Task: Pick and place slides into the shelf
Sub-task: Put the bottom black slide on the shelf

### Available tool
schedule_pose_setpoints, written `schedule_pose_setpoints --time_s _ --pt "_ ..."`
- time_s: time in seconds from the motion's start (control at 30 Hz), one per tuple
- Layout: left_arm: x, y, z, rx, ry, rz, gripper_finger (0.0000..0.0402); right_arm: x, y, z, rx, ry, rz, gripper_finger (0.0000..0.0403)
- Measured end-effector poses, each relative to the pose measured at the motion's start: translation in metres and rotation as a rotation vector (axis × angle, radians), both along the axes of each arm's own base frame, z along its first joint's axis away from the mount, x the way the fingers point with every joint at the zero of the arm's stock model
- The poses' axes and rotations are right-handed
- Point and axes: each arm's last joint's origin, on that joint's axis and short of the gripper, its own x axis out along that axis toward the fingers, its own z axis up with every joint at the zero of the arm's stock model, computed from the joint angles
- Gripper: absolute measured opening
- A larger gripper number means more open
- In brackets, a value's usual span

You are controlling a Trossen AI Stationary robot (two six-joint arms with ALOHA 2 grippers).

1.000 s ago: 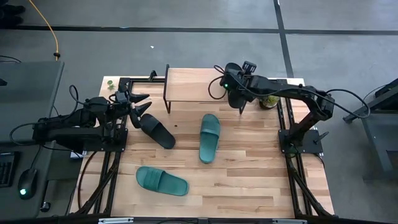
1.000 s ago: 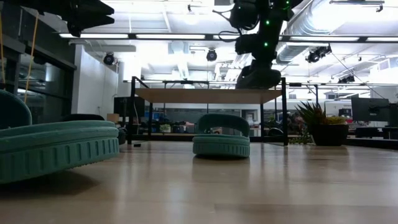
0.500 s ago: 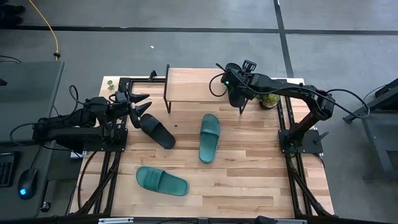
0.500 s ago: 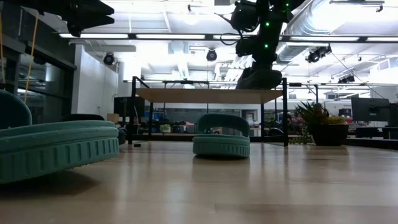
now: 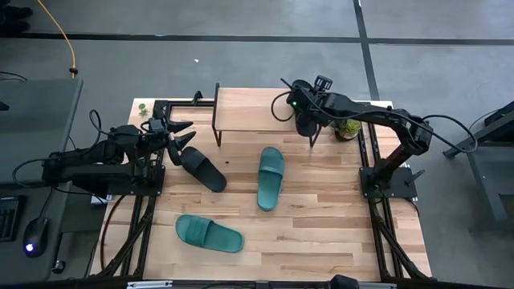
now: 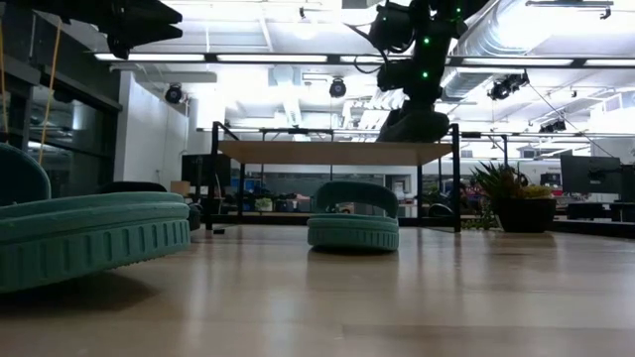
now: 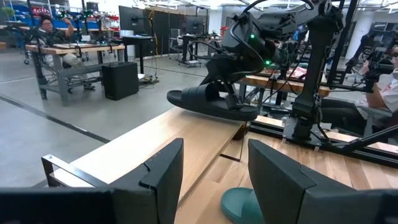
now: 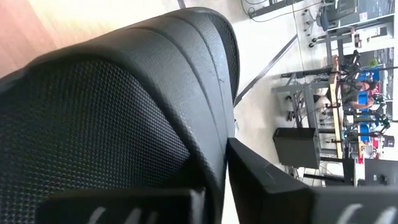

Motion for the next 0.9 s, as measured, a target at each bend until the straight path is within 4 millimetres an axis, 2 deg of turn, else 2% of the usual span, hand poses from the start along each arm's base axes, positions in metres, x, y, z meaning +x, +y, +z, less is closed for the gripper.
schedule_pose_setpoints --time_s 0.4,0.9 --pt "0.0 0.0 0.0 0.0 0.0 0.0 0.0163 0.0007 -0.0007 -0.0001 0.019 -0.016 0.015 0.012" --pt "0.0 0.0 0.0001 0.001 -0.001 0.0 0.0163 0.0029 -0.0006 -0.0001 0.044 -0.058 0.032 0.0199"
